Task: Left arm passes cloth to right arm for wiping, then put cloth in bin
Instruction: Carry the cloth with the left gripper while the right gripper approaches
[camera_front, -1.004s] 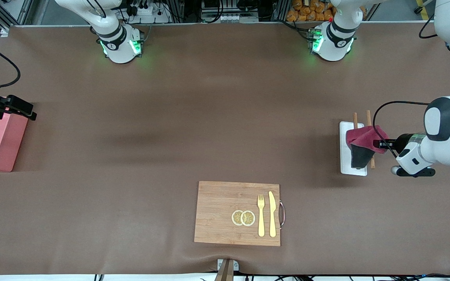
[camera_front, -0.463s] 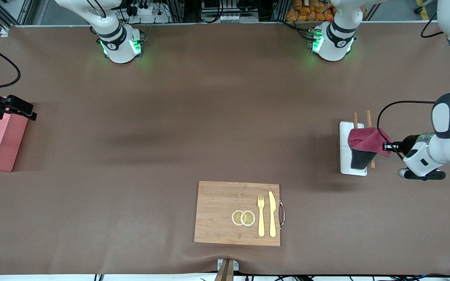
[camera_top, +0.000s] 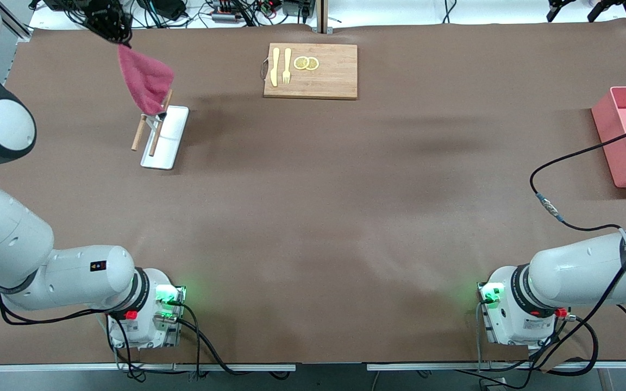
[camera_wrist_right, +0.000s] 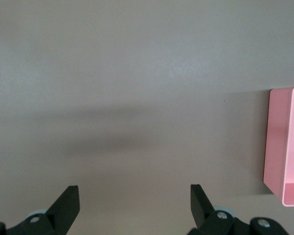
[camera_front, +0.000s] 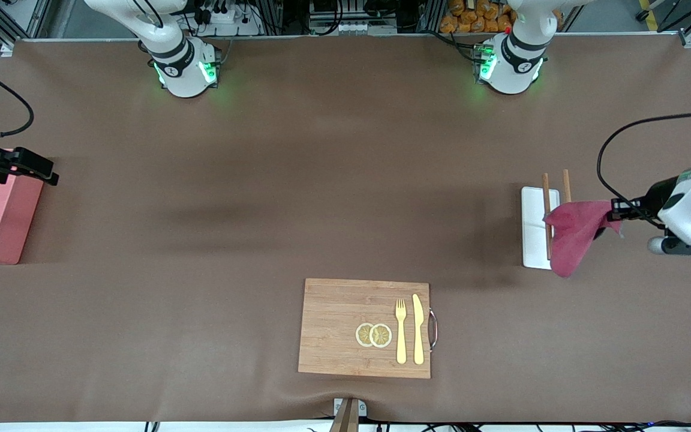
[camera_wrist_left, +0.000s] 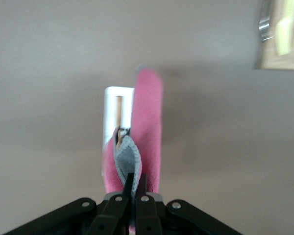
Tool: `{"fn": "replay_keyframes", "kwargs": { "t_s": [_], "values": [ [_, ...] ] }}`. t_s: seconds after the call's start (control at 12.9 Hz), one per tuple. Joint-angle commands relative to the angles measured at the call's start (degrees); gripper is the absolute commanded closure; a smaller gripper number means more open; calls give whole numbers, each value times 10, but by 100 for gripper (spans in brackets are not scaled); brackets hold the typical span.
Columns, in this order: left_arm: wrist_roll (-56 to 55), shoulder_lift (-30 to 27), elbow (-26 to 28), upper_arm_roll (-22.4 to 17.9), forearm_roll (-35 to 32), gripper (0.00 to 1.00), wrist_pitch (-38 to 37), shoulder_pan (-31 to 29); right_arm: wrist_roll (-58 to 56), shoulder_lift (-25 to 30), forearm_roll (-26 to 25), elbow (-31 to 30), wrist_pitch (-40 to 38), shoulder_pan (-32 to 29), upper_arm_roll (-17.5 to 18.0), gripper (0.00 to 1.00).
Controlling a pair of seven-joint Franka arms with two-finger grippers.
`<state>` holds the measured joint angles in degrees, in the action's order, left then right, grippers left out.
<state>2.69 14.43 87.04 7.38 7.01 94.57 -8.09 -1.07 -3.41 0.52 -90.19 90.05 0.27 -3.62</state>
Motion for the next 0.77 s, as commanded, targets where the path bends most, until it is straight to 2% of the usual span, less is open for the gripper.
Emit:
{"fn": "replay_keyframes", "kwargs": {
  "t_s": [0.0,0.15,0.23,0.46,0.54,0.7],
  "values": [
    [-37,2,-34,10,86,100,-19,2,48,-10,7,12,-19,17,0,0],
    [-114,2,-37,71,91,100,-24,1,99,-12,9,11,-42,38,1,0],
    [-161,2,-37,109,90,100,-23,1,138,-14,27,10,-51,44,0,0],
    [-282,9,-48,208,90,100,-11,10,284,-39,136,10,-103,39,0,0],
    [-317,17,-56,229,90,100,2,25,325,-46,166,7,-117,39,0,0],
    [-383,24,-58,238,90,100,45,89,432,-65,226,6,-128,43,0,0]
  ]
}}
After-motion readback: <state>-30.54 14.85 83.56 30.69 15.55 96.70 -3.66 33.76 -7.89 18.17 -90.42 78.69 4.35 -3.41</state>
